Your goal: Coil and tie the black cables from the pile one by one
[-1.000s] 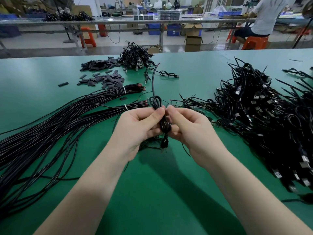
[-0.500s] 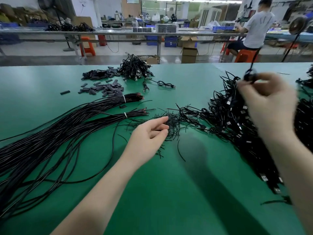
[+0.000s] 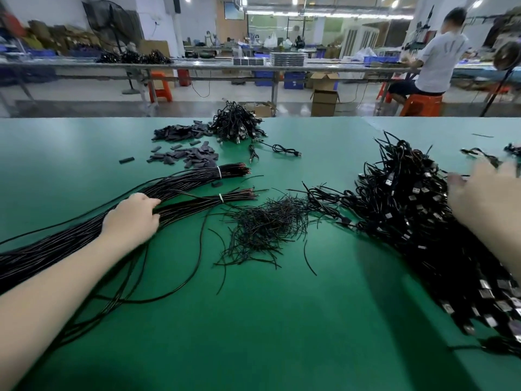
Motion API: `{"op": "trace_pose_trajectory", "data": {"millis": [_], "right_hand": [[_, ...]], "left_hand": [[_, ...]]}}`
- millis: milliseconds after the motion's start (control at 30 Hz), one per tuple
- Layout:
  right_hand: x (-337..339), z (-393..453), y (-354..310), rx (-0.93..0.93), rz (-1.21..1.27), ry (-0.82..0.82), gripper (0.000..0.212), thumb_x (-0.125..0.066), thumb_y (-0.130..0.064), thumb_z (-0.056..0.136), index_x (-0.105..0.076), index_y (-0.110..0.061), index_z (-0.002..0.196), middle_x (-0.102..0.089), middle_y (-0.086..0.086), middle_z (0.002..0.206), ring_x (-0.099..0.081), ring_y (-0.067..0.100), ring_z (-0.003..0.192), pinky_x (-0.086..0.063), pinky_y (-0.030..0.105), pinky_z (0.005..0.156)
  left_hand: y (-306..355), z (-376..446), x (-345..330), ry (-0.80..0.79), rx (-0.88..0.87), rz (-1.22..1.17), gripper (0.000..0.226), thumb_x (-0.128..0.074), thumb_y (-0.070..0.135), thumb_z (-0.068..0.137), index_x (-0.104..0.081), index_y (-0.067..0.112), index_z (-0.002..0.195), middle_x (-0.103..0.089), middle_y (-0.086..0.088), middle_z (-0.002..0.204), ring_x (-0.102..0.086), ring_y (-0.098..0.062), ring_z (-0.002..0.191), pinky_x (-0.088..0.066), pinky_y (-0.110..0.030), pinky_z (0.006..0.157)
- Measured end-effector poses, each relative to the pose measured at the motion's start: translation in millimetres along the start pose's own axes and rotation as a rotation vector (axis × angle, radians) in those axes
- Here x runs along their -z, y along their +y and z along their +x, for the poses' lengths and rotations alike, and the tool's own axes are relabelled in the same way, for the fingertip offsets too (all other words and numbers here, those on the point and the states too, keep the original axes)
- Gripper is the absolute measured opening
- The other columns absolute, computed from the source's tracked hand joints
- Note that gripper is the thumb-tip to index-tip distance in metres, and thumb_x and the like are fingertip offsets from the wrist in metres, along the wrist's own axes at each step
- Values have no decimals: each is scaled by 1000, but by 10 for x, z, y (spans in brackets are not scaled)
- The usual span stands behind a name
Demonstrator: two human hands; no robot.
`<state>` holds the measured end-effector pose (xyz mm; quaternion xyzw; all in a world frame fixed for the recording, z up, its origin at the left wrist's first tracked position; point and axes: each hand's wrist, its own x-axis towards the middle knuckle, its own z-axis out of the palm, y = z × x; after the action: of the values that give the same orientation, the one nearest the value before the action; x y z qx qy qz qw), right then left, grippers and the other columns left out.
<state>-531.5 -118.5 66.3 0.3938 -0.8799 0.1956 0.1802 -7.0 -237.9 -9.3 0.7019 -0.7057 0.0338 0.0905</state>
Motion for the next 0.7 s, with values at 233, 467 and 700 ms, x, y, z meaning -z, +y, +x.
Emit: {"op": "trace_pose_trajectory", "data": {"millis": [233,467,700], "right_hand": [[-396,-1338,-1027,415,346,-236,40,-50,-46,94,-60,-22,126,-67,4,117,-56,25,114,-42,41,93],[-859,-1579,-1099,315,491,-286,36,-46,-41,97,-64,-17,118,-68,1,112,-53,24,113,-42,37,90],[-904,-1548,-1122,324,455,-283,33,-47,-42,97,-65,-20,113,-66,-2,112,-53,23,112,-41,37,90]], "left_hand": [[-189,15,-67,-24,11,67,31,-59,42,94,-65,23,117,-64,-2,117,-62,-24,101,-55,-40,76],[-270,92,-160,176,63,-89,46,-59,36,95,-51,21,138,-48,-11,123,-55,-31,97,-45,-37,69],[-283,284,-105,114,-69,-441,14,-59,38,94,-68,28,89,-69,3,93,-61,-23,93,-42,-32,78]]}}
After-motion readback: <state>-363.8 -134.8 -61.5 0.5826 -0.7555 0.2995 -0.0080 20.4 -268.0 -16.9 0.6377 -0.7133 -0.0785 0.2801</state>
